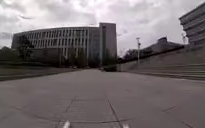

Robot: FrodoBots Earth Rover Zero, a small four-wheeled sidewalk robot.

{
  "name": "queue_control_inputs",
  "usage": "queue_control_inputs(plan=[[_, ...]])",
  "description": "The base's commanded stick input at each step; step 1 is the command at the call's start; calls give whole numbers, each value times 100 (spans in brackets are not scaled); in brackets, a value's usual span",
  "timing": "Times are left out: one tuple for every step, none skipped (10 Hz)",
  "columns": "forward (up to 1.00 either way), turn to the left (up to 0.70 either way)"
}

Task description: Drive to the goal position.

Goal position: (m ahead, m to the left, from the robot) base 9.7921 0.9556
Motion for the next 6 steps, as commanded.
queue_control_inputs(plan=[[70,2],[70,2],[70,2],[70,2],[70,3],[70,16]])
